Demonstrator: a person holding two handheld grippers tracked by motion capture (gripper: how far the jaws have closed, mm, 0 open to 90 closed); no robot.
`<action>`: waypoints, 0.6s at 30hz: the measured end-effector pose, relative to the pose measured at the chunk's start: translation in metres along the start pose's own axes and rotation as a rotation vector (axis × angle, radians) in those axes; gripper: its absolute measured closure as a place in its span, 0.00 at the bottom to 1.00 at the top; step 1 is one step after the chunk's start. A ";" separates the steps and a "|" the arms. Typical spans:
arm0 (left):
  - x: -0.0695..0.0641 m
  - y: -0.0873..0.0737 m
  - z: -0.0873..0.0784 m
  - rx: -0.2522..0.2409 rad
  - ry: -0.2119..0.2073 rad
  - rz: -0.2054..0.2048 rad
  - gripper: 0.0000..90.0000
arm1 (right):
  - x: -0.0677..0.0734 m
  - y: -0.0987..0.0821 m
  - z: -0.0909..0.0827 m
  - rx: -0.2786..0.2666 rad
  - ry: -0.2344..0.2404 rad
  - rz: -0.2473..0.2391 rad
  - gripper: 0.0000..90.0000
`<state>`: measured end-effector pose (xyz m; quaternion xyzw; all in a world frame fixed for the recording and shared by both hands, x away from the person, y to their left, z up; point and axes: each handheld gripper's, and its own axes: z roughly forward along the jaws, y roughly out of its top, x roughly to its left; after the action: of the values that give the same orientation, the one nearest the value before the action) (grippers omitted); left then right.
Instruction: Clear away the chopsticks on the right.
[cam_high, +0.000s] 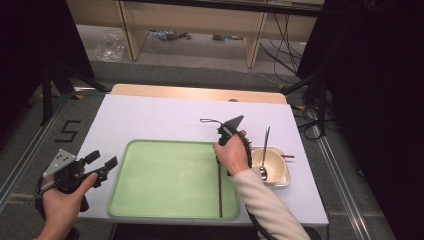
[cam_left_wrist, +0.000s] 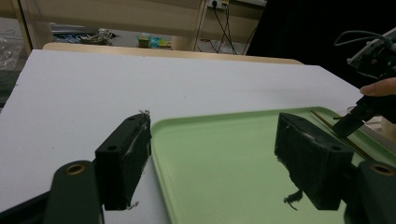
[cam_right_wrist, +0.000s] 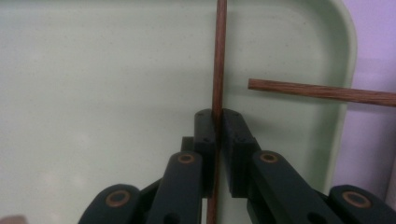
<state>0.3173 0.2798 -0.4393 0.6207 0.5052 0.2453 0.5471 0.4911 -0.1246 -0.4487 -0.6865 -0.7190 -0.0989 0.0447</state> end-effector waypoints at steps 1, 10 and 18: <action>0.000 0.000 0.000 0.000 0.000 -0.001 0.30 | -0.003 -0.001 0.004 -0.031 0.000 -0.035 0.94; 0.000 0.000 0.000 -0.001 -0.002 0.000 0.30 | 0.004 -0.002 -0.010 0.002 0.007 -0.020 0.87; 0.000 0.000 0.000 0.001 -0.003 0.002 0.30 | 0.002 0.000 -0.060 -0.241 -0.182 -0.646 0.65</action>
<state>0.3170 0.2800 -0.4392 0.6219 0.5039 0.2444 0.5474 0.4870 -0.1349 -0.3899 -0.4299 -0.8832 -0.1306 -0.1345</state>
